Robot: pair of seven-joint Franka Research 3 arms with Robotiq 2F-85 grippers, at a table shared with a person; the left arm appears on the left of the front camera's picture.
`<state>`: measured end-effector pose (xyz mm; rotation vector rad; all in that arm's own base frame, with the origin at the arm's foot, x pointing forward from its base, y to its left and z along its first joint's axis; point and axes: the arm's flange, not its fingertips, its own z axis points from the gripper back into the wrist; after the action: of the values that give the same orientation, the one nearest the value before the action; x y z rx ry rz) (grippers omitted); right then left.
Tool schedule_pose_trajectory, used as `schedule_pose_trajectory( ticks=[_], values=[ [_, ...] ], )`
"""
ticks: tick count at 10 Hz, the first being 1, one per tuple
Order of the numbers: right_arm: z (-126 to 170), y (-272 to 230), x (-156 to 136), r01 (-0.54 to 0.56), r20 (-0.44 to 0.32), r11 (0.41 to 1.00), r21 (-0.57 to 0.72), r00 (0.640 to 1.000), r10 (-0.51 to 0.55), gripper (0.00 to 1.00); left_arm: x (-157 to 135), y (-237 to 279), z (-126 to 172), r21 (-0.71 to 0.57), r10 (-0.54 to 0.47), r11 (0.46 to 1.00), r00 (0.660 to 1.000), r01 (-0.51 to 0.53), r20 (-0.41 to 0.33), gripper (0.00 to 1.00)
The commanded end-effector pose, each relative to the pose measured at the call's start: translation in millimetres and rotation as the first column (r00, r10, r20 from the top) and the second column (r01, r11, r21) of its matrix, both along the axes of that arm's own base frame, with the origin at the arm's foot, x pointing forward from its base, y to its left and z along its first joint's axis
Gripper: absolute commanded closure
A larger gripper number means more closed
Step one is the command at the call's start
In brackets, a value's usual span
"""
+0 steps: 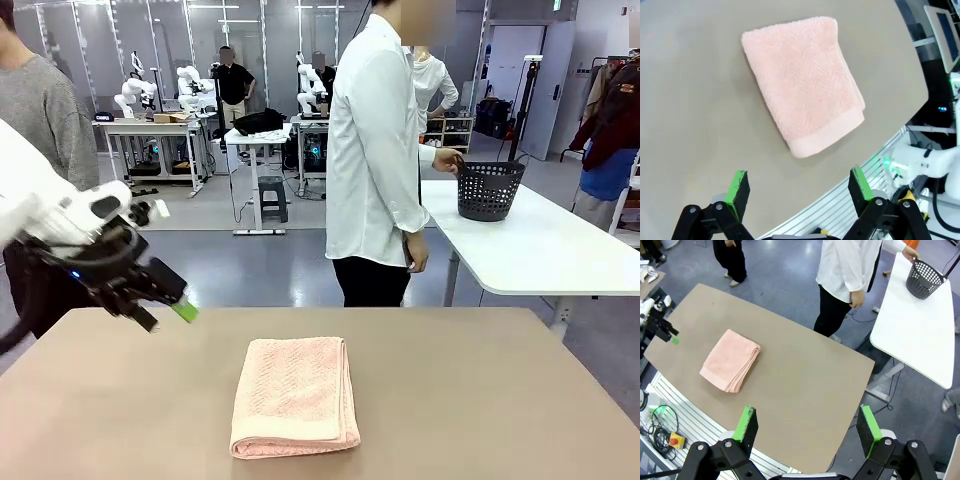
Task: Fold the towel.
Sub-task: Pick up the 100 cm Hotel Towel and place it on the left side of the table.
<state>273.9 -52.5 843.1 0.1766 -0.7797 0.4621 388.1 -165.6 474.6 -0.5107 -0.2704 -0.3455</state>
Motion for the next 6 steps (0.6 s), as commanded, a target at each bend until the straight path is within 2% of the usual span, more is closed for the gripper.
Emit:
schedule_pose_trajectory(
  ticks=[1, 3, 4, 6],
  values=[
    [-1, 0, 0, -0.002, -0.004, 1.0, 0.002, 1.0, 0.002, 0.0, 21, -20, -22, -0.037, 0.051, 0.998, 0.999, -0.051, -0.014, 0.0],
    [-1, 0, 0, -0.002, -0.004, 1.0, 0.002, 1.0, 0.002, 0.0, 31, -32, -36, -0.028, 0.054, 0.998, 0.998, -0.055, -0.028, 0.0],
    [-1, 0, 0, -0.002, -0.004, 1.0, 0.002, 1.0, 0.002, 0.0, 32, -36, -38, -0.05, 0.014, 0.999, 0.999, -0.017, -0.052, 0.0],
    [-1, 0, 0, -0.002, -0.004, 1.0, 0.002, 1.0, 0.002, 0.0, 26, -28, -41, -0.015, 0.032, 0.999, 0.998, -0.033, -0.049, 0.0]
  ],
)
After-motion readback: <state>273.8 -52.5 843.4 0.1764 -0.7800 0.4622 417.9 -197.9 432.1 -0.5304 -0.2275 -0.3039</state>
